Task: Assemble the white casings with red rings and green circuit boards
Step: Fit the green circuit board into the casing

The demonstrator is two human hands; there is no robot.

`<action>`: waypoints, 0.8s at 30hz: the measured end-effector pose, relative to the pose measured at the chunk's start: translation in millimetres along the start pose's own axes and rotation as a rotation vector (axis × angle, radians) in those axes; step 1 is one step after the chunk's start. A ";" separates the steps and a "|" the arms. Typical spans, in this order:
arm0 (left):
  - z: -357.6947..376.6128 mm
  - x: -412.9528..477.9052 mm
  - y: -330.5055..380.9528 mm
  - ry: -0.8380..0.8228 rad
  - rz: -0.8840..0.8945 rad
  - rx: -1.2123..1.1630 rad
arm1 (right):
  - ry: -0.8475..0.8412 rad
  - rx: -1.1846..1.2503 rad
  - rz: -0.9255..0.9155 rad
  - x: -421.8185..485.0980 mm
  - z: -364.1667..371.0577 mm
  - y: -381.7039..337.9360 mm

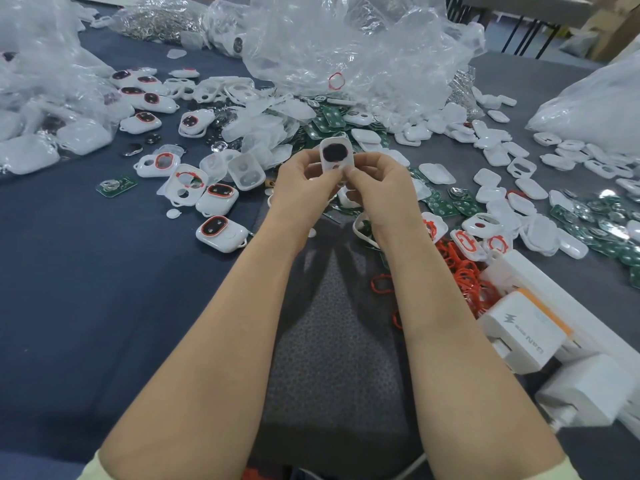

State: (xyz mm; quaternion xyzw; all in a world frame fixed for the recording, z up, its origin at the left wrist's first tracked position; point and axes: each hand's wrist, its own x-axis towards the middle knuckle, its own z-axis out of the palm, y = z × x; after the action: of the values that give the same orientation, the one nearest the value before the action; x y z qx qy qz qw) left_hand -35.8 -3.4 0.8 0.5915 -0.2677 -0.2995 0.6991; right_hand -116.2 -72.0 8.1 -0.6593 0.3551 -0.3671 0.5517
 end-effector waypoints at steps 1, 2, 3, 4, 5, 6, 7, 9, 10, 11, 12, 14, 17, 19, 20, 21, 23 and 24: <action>-0.2 0.2 0.0 0.001 0.002 0.001 | 0.001 0.005 0.000 -0.2 0.4 0.1; -0.3 0.2 0.0 0.001 0.006 -0.001 | 0.002 0.011 0.001 -0.4 0.4 0.1; -0.3 0.1 0.1 -0.003 0.011 -0.004 | 0.004 0.014 0.003 -0.5 0.4 0.2; -0.2 -0.2 0.1 -0.009 0.016 -0.003 | 0.006 0.015 0.004 -0.6 0.3 0.2; -0.2 -0.5 0.3 -0.017 0.020 0.001 | 0.009 0.014 0.005 -0.6 0.2 0.4; -0.3 -1.0 0.3 -0.024 0.025 0.005 | 0.011 0.011 0.005 -0.4 0.3 0.5; -0.4 -1.5 0.6 -0.030 0.030 0.008 | 0.011 0.005 0.005 -0.2 0.4 0.6; -0.4 -2.0 0.6 -0.037 0.032 0.007 | 0.010 -0.005 0.005 -0.2 0.5 0.6; -0.1 -1.8 0.5 -0.034 0.029 0.000 | 0.011 -0.009 0.003 -0.2 0.4 0.6; 0.2 -1.5 0.5 -0.028 0.021 -0.013 | 0.012 -0.013 0.001 -0.2 0.5 0.8; 0.4 -1.3 0.4 -0.018 0.010 -0.030 | 0.013 -0.016 -0.002 -0.3 0.3 0.9; 0.9 -1.1 0.6 -0.001 -0.012 -0.061 | 0.016 -0.022 -0.006 -0.2 0.8 1.2; 1.5 -1.2 1.1 0.013 -0.015 -0.048 | 0.019 -0.024 -0.001 -0.1 1.1 1.2; 2.2 -1.1 1.5 0.023 -0.005 -0.010 | 0.018 -0.017 0.005 0.3 0.5 0.9; 2.5 -1.1 1.7 0.028 -0.003 0.002 | 0.018 -0.015 0.008 0.3 0.2 0.7; 2.8 -1.0 1.7 0.032 -0.001 0.005 | 0.019 -0.013 0.008 0.4 0.1 0.7; 3.2 -1.2 1.5 0.040 0.004 0.002 | 0.022 -0.013 0.007 0.5 0.5 1.1; 3.0 -1.3 1.4 0.045 0.004 0.002 | 0.025 -0.016 0.006 0.4 0.9 1.4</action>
State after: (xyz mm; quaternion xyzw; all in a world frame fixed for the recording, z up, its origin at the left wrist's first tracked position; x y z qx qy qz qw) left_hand -38.7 -4.3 2.6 0.5983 -0.2533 -0.2842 0.7051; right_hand -115.4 -72.1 6.6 -0.6581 0.3669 -0.3706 0.5431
